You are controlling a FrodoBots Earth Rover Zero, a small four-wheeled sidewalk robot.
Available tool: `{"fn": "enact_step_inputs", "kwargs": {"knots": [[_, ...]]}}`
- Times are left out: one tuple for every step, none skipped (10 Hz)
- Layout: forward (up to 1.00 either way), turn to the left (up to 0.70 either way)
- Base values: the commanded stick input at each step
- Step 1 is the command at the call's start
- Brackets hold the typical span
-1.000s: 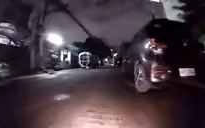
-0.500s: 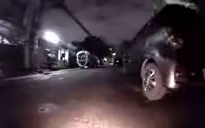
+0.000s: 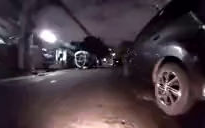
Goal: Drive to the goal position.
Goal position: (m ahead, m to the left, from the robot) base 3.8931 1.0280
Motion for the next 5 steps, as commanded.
{"fn": "enact_step_inputs", "kwargs": {"knots": [[1.00, 0.00], [1.00, 0.00], [1.00, 0.00], [1.00, 0.00], [1.00, 0.00]]}}
